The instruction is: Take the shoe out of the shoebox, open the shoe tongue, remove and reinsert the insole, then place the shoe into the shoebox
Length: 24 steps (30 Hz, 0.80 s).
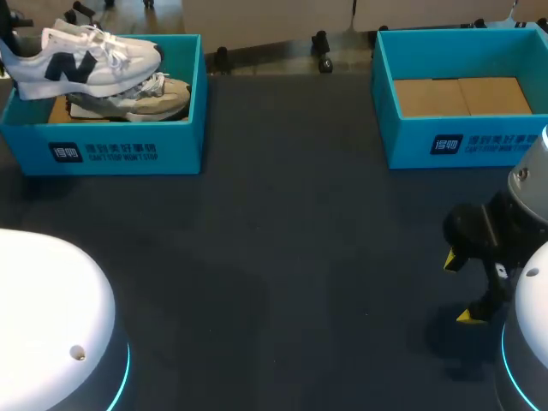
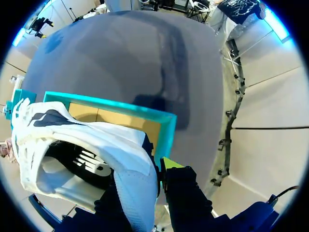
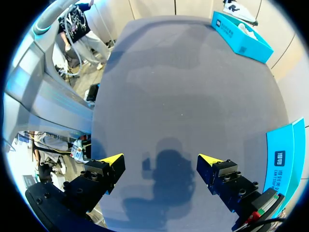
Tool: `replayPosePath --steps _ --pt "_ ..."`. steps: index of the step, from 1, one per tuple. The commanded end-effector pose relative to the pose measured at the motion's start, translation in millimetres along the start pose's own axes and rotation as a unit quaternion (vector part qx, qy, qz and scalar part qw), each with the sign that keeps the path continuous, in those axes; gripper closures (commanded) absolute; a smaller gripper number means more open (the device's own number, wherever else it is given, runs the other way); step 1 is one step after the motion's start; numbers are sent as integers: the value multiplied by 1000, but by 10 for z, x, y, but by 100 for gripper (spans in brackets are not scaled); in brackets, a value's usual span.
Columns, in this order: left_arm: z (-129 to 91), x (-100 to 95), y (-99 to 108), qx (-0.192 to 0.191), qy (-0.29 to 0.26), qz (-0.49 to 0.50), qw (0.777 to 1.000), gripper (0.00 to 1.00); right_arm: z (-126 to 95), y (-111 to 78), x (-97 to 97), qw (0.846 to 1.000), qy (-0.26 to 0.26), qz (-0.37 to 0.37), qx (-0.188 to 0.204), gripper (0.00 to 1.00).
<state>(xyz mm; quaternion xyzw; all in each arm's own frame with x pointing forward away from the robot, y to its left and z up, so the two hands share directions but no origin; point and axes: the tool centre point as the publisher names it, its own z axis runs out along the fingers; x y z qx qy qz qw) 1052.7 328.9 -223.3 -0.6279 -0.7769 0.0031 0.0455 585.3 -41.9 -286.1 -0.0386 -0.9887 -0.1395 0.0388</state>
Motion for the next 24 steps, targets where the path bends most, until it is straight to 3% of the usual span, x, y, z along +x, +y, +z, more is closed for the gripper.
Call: replayPosePath --steps 1,7,13,18,24 --pt "-206 118 -305 -22 9 -3 1000 100 10 -2 5 1000 -1 0 0 0" --pt "-374 315 -661 -37 16 -2 999 100 10 -2 5 1000 -1 0 0 0" --pt "-382 430 -1093 -47 20 14 999 100 10 -2 5 1000 -1 0 0 0" --pt "-415 491 -1444 -24 22 42 999 100 10 -2 5 1000 -1 0 0 0" --pt "-415 491 -1444 -24 22 42 999 100 10 -2 5 1000 -1 0 0 0"
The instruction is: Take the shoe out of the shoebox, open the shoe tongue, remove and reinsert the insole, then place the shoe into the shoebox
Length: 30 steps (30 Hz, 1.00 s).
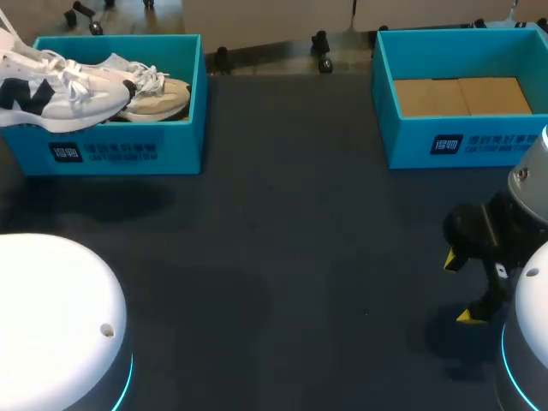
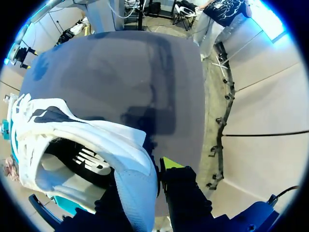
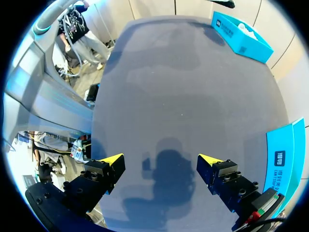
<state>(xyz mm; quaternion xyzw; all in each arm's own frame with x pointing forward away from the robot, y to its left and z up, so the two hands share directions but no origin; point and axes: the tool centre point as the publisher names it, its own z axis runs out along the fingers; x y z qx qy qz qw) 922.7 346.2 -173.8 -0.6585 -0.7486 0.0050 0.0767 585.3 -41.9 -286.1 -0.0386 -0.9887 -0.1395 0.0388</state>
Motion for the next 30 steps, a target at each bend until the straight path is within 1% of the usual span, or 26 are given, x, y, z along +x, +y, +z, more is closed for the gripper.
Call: replayPosePath --steps 1,8,9,10,13,14,16,20,21,24,25,28,30 --pt "-20 6 -183 -44 0 0 999 100 10 -2 5 1000 -1 0 0 0" --pt "-20 6 -183 -44 0 0 999 100 10 -2 5 1000 -1 0 0 0" --pt "42 -6 -283 -49 -2 -1 999 100 10 -2 5 1000 -1 0 0 0" --pt "97 -20 -408 -64 -2 -5 998 100 10 -2 5 1000 -1 0 0 0" --pt "221 -79 -745 -83 2 -13 996 100 10 -2 5 1000 -1 0 0 0" --pt "251 -105 -844 -78 3 -14 997 100 10 -2 5 1000 -1 0 0 0" --pt "309 -144 -1023 -91 2 -21 996 100 10 -2 5 1000 -1 0 0 0" --pt "418 -244 -1271 -85 12 -27 996 100 10 -2 5 1000 -1 0 0 0" --pt "444 -279 -1318 -80 15 -28 996 100 10 -2 5 1000 -1 0 0 0" --pt "524 -369 -1472 -87 21 -35 995 100 10 -2 5 1000 -1 0 0 0" --pt "545 -394 -1522 -80 23 -36 996 100 10 -2 5 1000 -1 0 0 0" --pt "606 -500 -1667 -78 23 -34 996 100 10 -2 5 1000 -1 0 0 0" --pt "651 -582 -1770 -88 23 -39 995 100 10 -2 5 1000 -1 0 0 0"
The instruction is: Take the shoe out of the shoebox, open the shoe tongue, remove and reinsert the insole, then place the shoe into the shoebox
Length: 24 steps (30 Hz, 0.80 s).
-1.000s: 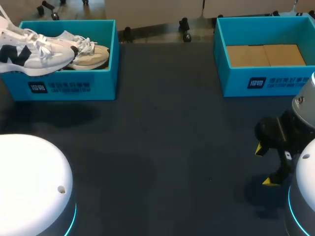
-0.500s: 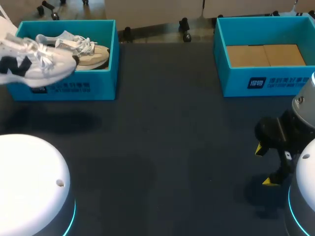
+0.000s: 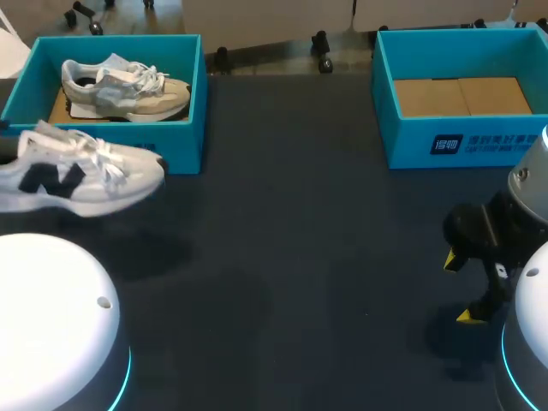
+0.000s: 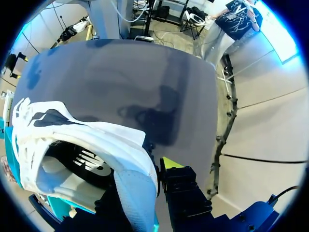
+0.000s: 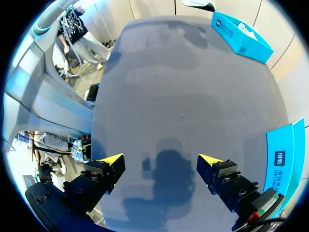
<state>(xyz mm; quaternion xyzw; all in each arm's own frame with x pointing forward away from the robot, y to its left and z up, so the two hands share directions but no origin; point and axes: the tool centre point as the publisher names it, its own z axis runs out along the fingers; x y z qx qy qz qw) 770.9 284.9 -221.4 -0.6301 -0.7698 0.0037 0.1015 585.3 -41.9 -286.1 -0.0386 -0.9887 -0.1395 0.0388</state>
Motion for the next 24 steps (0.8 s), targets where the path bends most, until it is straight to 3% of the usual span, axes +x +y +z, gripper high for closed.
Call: replayPosePath --steps 1,16,24 --pt "82 -135 -303 -105 2 -4 995 100 10 -2 5 1000 -1 0 0 0" --pt "346 -767 -963 -80 16 20 996 100 10 -2 5 1000 -1 0 0 0" --pt "346 -767 -963 -80 16 20 996 100 10 -2 5 1000 -1 0 0 0"
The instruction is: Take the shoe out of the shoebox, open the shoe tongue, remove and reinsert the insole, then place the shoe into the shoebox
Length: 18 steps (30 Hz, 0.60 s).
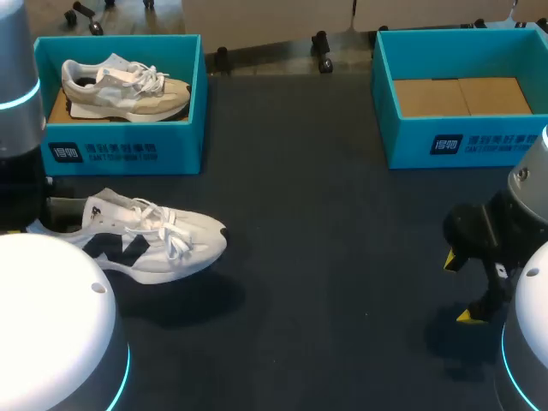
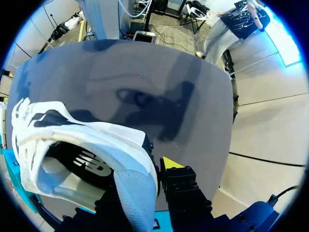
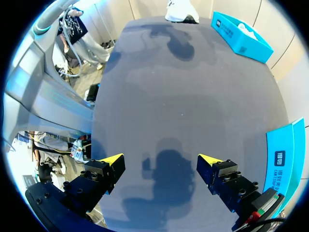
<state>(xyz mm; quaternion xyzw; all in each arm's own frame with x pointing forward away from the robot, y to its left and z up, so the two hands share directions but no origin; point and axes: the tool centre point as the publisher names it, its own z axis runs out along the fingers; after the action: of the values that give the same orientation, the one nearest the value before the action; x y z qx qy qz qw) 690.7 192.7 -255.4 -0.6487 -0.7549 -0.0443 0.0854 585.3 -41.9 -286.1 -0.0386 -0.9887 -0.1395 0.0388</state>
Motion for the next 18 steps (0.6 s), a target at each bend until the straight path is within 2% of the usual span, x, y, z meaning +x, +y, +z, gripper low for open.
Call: replayPosePath --steps 1,7,9,14,18 --pt "-6 29 -43 -31 -3 1 1000 100 10 -2 5 1000 -1 0 0 0" --pt "-6 29 -43 -31 -3 1 1000 100 10 -2 5 1000 -1 0 0 0" --pt "57 -23 -91 -21 -6 0 1000 100 10 -2 5 1000 -1 0 0 0" --pt "137 -325 -385 19 -7 10 1000 100 10 -2 5 1000 -1 0 0 0" --pt "159 -593 -605 21 -12 14 1000 100 10 -2 5 1000 -1 0 0 0"
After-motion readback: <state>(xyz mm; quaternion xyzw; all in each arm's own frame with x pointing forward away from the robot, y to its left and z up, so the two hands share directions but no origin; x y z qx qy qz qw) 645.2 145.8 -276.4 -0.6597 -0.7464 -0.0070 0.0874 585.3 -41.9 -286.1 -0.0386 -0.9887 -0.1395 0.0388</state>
